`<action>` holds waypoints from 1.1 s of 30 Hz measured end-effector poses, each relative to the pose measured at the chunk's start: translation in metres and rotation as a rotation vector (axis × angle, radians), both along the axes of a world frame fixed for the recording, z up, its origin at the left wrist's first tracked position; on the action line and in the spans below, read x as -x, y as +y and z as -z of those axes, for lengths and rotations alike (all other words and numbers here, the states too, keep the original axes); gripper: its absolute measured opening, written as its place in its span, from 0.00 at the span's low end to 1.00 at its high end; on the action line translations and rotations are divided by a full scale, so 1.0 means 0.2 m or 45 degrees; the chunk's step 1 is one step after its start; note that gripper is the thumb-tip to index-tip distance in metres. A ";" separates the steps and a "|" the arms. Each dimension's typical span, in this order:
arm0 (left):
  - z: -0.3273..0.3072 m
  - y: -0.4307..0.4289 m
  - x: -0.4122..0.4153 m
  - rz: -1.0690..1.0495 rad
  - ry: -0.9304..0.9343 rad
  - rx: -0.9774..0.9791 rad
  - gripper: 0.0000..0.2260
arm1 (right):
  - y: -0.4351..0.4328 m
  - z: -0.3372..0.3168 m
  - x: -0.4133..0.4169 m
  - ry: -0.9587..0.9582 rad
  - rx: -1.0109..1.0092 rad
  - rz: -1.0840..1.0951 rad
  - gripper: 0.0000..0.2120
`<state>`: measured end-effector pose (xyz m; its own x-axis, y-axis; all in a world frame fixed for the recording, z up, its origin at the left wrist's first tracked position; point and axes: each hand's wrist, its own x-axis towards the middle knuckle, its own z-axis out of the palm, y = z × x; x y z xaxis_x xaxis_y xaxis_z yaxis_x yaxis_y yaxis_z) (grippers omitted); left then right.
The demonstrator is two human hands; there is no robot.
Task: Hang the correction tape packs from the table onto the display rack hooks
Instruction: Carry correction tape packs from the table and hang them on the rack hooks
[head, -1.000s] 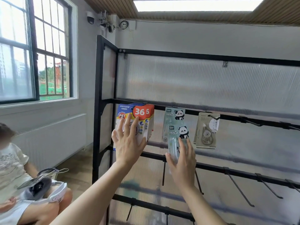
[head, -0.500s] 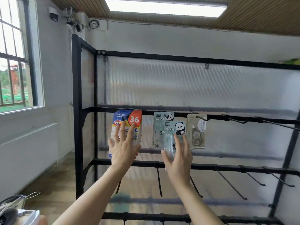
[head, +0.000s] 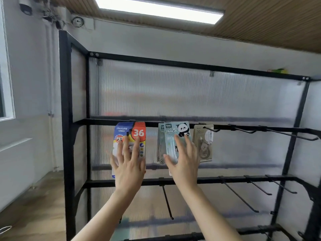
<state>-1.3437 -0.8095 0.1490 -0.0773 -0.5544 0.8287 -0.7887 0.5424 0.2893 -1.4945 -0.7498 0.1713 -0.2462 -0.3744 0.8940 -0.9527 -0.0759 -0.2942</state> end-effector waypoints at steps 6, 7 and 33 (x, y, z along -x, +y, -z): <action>0.01 -0.02 -0.02 -0.059 -0.042 0.057 0.28 | 0.00 0.07 0.01 0.003 0.034 0.031 0.31; 0.02 -0.02 -0.02 -0.058 -0.042 0.066 0.28 | 0.00 0.08 0.02 0.012 0.029 0.030 0.30; 0.08 -0.01 -0.09 -0.030 -0.149 0.149 0.27 | -0.28 0.02 0.13 -0.110 -0.584 -0.135 0.42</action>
<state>-1.3263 -0.8106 0.1333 -0.1653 -0.4574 0.8738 -0.8264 0.5478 0.1305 -1.5198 -0.8058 0.1671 -0.2514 -0.7524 0.6088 -0.9174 -0.0153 -0.3977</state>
